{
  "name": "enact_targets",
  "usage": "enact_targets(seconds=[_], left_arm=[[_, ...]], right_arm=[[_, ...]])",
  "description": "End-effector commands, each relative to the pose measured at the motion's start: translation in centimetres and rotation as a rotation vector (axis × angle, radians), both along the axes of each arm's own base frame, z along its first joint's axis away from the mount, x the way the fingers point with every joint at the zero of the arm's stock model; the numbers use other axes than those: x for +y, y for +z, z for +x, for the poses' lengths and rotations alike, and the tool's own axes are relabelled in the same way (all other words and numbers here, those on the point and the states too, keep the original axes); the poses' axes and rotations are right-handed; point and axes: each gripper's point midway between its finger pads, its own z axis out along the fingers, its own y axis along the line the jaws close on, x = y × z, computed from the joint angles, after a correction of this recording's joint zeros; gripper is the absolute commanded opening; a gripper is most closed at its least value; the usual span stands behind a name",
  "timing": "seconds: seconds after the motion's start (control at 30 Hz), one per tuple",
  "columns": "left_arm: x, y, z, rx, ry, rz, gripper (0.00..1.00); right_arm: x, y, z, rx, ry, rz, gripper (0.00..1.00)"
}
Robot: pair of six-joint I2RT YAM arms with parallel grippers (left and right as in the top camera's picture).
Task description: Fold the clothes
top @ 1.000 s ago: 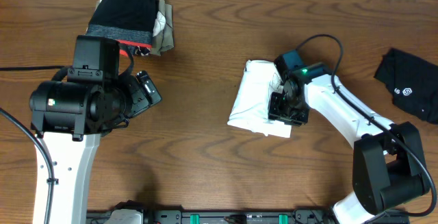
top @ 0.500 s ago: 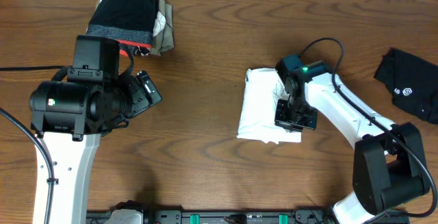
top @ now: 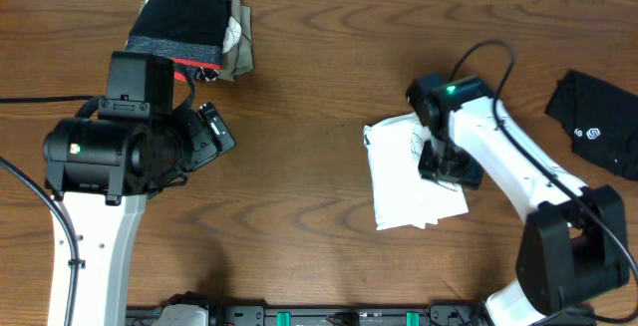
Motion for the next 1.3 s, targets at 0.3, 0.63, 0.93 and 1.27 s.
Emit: enact_targets(seconds=[0.3, 0.63, 0.93, 1.27], left_arm=[[0.4, -0.3, -0.1, 0.010, 0.001, 0.017, 0.98], [0.4, -0.3, -0.2, 0.015, 0.001, 0.017, 0.98], [0.4, -0.3, -0.2, 0.015, 0.001, 0.017, 0.98], [0.4, -0.3, -0.2, 0.014, 0.001, 0.018, 0.98]], right_arm=[[2.7, 0.3, 5.9, -0.164, 0.310, 0.233, 0.83], [2.2, -1.7, 4.8, -0.098, 0.311, 0.228, 0.61], [1.4, -3.7, 4.4, -0.071, 0.459, 0.258, 0.51], [2.1, -4.4, 5.1, -0.122, 0.541, 0.439, 0.49]])
